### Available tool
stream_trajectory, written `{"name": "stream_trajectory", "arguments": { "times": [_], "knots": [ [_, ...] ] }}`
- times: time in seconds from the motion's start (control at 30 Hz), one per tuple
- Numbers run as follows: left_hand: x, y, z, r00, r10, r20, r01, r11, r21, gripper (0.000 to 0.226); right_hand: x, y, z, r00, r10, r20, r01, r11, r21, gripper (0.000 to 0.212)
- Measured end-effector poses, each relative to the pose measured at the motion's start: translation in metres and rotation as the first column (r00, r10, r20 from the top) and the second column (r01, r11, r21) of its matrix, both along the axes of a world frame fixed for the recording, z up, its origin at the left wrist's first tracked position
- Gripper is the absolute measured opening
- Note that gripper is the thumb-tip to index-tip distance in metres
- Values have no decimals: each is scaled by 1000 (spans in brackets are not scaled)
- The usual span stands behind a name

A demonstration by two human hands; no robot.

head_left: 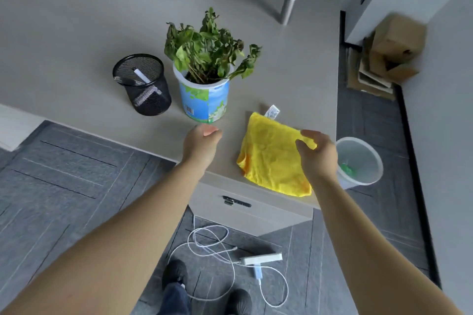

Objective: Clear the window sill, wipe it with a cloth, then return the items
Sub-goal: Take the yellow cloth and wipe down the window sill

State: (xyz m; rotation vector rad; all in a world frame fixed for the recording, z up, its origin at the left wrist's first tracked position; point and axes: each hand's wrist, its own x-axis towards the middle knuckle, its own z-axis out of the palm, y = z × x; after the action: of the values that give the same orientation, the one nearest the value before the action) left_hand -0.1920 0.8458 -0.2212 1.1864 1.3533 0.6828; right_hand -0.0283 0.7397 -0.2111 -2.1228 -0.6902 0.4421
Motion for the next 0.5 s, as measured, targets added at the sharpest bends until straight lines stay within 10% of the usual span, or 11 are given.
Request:
{"name": "stream_trajectory", "arguments": {
  "times": [0.27,0.4,0.5],
  "knots": [
    [54,-4,-18,996,-81,44,90,961,-262,20,33,-4,-14,929,-233,-289,178,962,-205,19],
    [68,1,-25,977,-211,10,201,915,-351,73,29,0,-11,790,-293,-538,195,953,-233,31],
    [78,-2,-12,944,-329,4,308,881,-359,43,26,3,-13,771,-287,-568,194,956,-221,23]
  ]
}}
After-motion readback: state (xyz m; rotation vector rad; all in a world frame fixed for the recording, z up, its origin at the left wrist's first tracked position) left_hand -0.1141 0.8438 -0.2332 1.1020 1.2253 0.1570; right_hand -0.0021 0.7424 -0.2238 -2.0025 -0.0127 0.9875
